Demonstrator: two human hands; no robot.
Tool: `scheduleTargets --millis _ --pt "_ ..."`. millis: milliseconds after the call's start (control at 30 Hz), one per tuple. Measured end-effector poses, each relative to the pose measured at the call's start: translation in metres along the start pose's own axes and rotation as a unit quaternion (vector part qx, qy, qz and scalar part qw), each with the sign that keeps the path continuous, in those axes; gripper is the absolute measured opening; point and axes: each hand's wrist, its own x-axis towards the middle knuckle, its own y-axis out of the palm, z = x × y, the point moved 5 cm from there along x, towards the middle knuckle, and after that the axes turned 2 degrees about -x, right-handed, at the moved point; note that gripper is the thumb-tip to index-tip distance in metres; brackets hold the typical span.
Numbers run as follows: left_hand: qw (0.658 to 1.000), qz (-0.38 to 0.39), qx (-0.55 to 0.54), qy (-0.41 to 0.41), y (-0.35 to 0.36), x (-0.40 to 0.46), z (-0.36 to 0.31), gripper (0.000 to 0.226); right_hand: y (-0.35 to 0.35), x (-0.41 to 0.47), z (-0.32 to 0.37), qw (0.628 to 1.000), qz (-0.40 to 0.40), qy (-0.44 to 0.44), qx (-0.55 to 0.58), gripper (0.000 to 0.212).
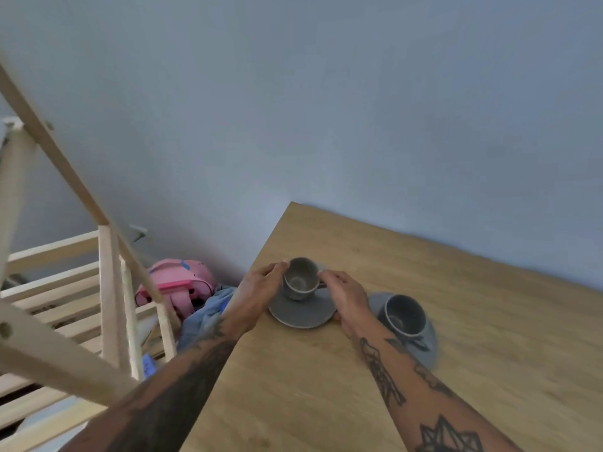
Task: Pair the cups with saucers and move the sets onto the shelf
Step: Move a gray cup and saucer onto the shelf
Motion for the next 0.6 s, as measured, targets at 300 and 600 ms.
scheduleTargets --millis 300,600 --pt "0.998 -0.032 -0.054 0.017 0.004 -0.081 -0.007 0.059 -0.035 -0.053 0.004 0.997 0.034 -0.061 0.022 0.017" --pt "0.987 -0.127 -0.079 0.055 -0.02 -0.214 -0.011 0.053 -0.077 -0.167 0.002 0.986 0.08 -0.139 0.04 0.02"
